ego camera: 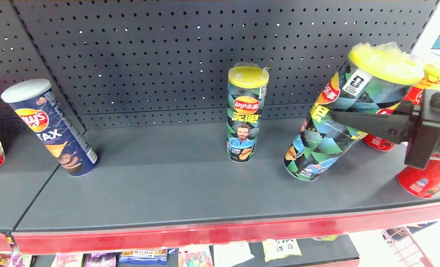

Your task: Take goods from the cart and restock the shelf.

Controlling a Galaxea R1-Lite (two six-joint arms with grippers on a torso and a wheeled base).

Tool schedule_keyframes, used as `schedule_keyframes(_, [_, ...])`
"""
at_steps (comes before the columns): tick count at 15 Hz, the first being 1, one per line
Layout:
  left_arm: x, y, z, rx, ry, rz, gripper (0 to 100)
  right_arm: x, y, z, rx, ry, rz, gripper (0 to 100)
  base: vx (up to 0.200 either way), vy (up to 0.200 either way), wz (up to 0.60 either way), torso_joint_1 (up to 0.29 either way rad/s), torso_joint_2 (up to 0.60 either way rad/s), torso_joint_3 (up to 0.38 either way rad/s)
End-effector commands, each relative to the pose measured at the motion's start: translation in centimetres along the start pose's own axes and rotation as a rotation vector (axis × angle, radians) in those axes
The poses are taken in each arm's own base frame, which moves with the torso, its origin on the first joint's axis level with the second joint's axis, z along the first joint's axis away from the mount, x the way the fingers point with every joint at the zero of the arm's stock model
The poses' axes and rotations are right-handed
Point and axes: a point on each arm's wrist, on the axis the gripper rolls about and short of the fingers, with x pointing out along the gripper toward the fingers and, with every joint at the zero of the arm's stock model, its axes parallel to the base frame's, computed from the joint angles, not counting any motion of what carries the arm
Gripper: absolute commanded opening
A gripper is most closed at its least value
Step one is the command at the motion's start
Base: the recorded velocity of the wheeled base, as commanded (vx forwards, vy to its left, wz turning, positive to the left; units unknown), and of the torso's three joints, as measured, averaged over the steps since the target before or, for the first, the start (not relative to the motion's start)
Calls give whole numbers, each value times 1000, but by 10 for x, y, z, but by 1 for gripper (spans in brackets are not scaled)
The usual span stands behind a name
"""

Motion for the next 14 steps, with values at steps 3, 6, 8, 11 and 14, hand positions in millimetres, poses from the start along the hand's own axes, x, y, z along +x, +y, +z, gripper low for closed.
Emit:
schedule_keyframes(3, [0, 0, 0, 0, 1, 1, 100, 0, 0, -1, 0, 3, -2, 0, 0, 0, 0, 0, 0, 0])
schedule_keyframes(6, [0, 0, 0, -1, 1, 1, 100, -2, 0, 1, -2, -6, -14, 0, 0, 0, 0, 0, 0, 0])
schedule_keyframes(8, [0, 0, 0, -1, 2, 0, 100, -2, -2, 4, -6, -10, -61, 0, 0, 0, 0, 0, 0, 0])
schedule_keyframes(11, [3, 0, 1, 3, 41, -33, 100, -4, -1, 2, -5, -5, -66, 0, 0, 0, 0, 0, 0, 0])
schedule_keyframes(14, [2, -2, 99, -2, -79, -151, 100, 10, -4, 5, -3, 6, -67, 0, 0, 0, 0, 0, 0, 0])
